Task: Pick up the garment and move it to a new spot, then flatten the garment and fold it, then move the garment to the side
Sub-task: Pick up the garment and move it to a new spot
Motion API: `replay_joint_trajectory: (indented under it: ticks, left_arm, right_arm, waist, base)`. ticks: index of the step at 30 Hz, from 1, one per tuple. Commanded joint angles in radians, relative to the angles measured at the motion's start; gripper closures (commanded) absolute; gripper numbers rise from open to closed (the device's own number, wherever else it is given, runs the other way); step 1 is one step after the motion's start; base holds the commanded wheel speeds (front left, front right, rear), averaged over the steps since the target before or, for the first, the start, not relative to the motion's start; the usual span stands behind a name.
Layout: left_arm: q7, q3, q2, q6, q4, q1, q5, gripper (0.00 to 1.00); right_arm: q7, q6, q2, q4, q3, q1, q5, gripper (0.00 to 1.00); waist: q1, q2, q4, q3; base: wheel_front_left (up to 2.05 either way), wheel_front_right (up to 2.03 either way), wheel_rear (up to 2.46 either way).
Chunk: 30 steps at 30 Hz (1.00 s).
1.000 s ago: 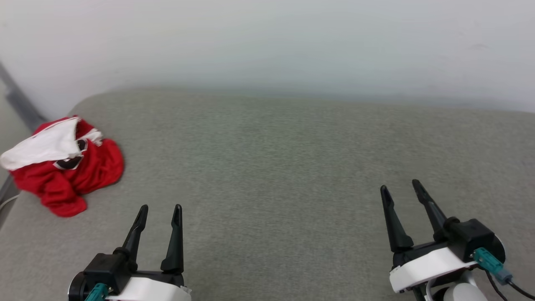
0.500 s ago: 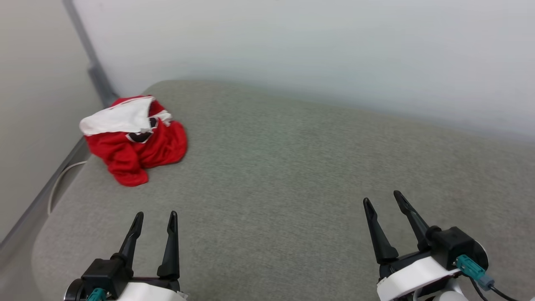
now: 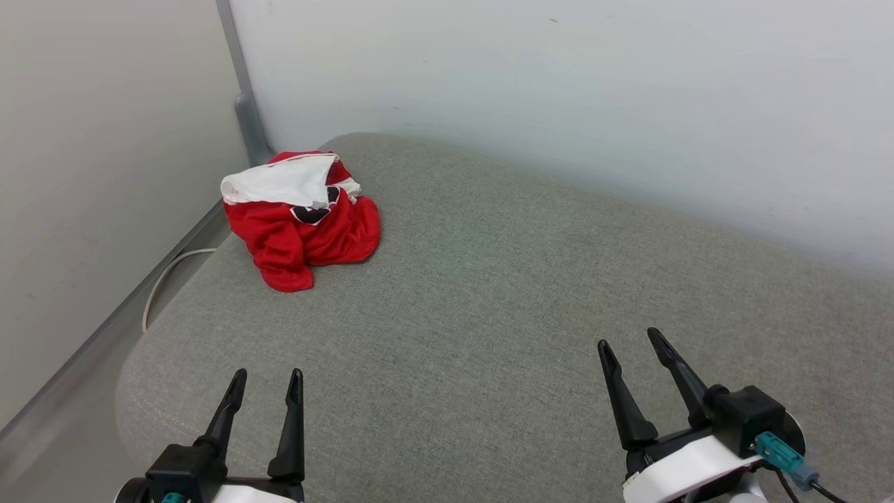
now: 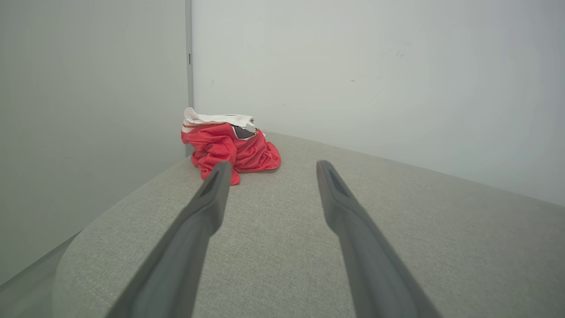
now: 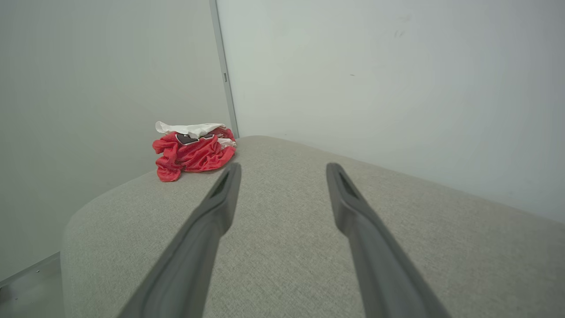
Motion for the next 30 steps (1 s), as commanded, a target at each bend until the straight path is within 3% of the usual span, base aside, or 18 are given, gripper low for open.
replay_joint_trajectory:
  ticks: [1, 12, 19, 24, 30]
  left_arm:
    - [-0.003, -0.001, -0.001, -0.003, 0.001, 0.009, 0.007, 0.00]
    - [-0.003, 0.034, -0.001, 0.006, -0.021, -0.015, -0.012, 0.00]
    - [-0.003, 0.080, 0.004, -0.002, 0.005, -0.110, -0.006, 0.00]
    - [0.014, 0.088, 0.116, -0.006, 0.151, -0.278, -0.040, 0.00]
    - [0.218, -0.018, 0.348, -0.007, 0.273, -0.524, -0.197, 0.00]
  right_arm:
    - [-0.002, -0.001, 0.000, 0.000, 0.002, 0.013, 0.006, 0.00]
    - [-0.002, -0.001, 0.000, -0.015, -0.003, -0.003, -0.016, 0.00]
    - [-0.002, -0.001, 0.000, -0.034, -0.010, -0.042, -0.074, 0.00]
    - [-0.002, -0.001, 0.000, -0.062, -0.024, -0.081, -0.123, 0.00]
    - [0.001, -0.001, -0.009, -0.098, -0.041, -0.118, -0.166, 0.00]
  waist:
    - [0.0000, 0.0000, 0.002, -0.002]
    - [0.0000, 0.0000, -0.029, 0.030]
    - [0.0000, 0.0000, -0.087, 0.138]
    - [0.0000, 0.0000, -0.135, 0.252]
    - [0.0000, 0.0000, -0.188, 0.386]
  base:
    - [0.00, 0.00, 0.00]
    - [0.00, 0.00, 0.00]
    - [0.00, 0.00, 0.00]
    - [0.00, 0.00, 0.00]
    - [0.00, 0.00, 0.00]
